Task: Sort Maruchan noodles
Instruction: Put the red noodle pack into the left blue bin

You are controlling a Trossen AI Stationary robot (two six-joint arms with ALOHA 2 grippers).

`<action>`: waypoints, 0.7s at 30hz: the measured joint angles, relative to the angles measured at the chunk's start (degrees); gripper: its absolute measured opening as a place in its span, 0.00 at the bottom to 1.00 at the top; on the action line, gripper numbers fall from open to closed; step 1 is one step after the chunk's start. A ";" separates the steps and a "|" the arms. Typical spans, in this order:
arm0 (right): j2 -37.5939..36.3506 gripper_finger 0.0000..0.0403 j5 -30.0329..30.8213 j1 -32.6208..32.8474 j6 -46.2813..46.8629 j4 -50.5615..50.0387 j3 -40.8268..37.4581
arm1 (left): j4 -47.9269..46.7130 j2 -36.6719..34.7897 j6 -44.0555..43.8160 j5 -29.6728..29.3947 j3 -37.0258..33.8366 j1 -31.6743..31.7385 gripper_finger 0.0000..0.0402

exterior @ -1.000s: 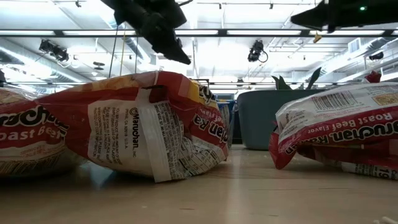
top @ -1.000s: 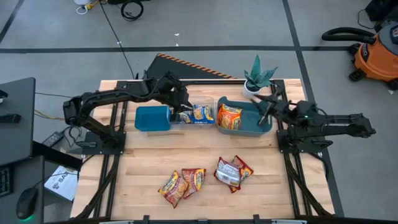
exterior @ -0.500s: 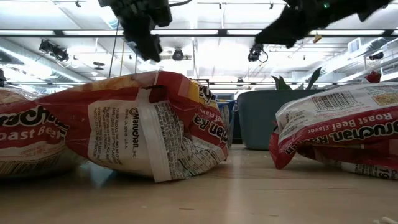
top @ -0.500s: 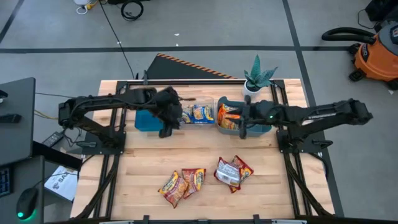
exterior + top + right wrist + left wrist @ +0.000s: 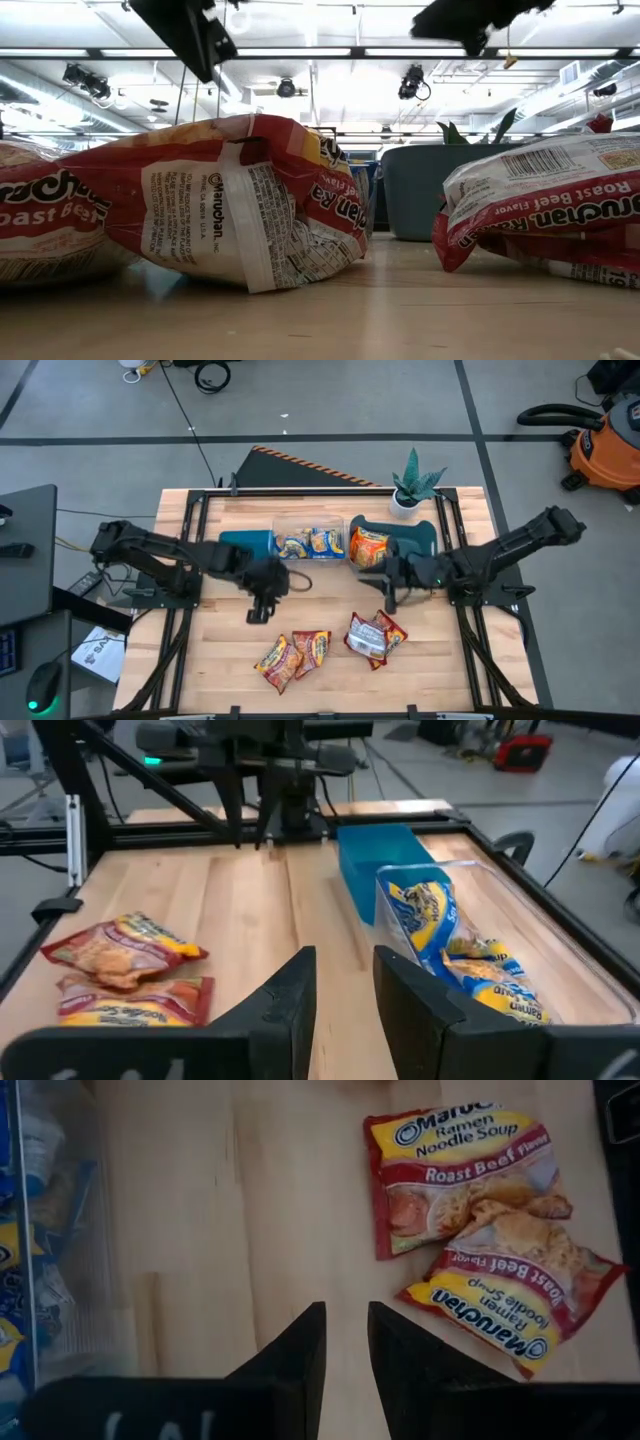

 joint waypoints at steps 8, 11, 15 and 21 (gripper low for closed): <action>3.80 0.27 11.04 10.85 0.57 6.56 -2.54 | 5.52 1.28 -12.40 -7.65 0.04 -12.03 0.20; 6.29 0.27 11.13 12.49 0.50 9.92 -2.61 | 6.11 1.86 -16.84 -11.56 -0.03 -15.94 0.20; 9.37 0.27 11.19 13.40 -2.52 15.46 -2.61 | 7.11 3.55 -20.10 -22.06 -0.02 -20.78 0.20; 15.27 0.27 11.77 13.33 -9.77 25.83 -2.61 | 8.54 8.05 -25.80 -28.88 0.02 -23.94 0.26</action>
